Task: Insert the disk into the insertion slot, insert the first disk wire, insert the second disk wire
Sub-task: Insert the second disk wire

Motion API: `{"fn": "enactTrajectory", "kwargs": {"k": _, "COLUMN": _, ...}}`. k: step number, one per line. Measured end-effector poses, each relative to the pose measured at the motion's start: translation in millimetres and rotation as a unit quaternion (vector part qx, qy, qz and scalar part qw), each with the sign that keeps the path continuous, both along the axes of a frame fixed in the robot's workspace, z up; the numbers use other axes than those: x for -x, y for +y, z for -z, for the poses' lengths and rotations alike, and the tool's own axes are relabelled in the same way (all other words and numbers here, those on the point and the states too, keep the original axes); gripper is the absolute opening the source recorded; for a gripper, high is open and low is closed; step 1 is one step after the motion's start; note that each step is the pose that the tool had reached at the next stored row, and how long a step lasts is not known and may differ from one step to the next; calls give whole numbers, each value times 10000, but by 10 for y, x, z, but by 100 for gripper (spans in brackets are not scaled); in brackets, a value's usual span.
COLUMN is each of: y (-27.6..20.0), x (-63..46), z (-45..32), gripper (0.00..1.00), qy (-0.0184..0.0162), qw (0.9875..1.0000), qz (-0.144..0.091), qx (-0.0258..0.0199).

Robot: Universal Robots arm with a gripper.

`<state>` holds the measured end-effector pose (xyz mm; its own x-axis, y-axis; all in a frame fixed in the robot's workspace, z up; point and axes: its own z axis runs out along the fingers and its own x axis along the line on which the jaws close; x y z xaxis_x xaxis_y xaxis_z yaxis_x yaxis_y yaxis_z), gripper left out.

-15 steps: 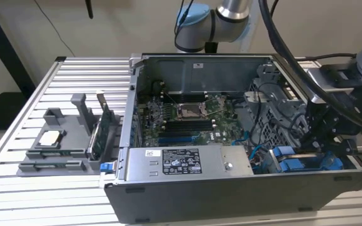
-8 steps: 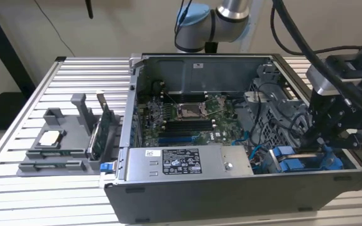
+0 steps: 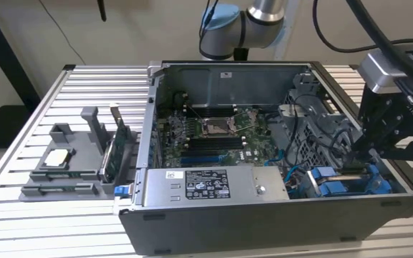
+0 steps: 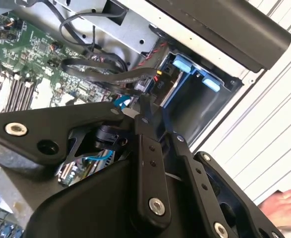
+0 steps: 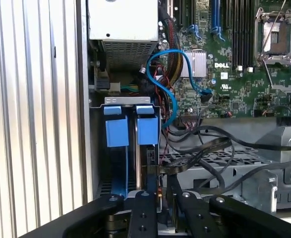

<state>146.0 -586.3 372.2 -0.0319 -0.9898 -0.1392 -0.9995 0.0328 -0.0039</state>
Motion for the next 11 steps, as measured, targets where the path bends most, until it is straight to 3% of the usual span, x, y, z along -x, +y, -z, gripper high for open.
{"fn": "enactTrajectory", "kwargs": {"k": 5, "y": 0, "x": 0, "z": -84, "gripper": 24, "qy": 0, "qw": 10000, "qz": 0, "qx": 1}}
{"fn": "enactTrajectory", "kwargs": {"k": 11, "y": 0, "x": 0, "z": -97, "gripper": 24, "qy": 0, "qw": 10000, "qz": 0, "qx": 2}}
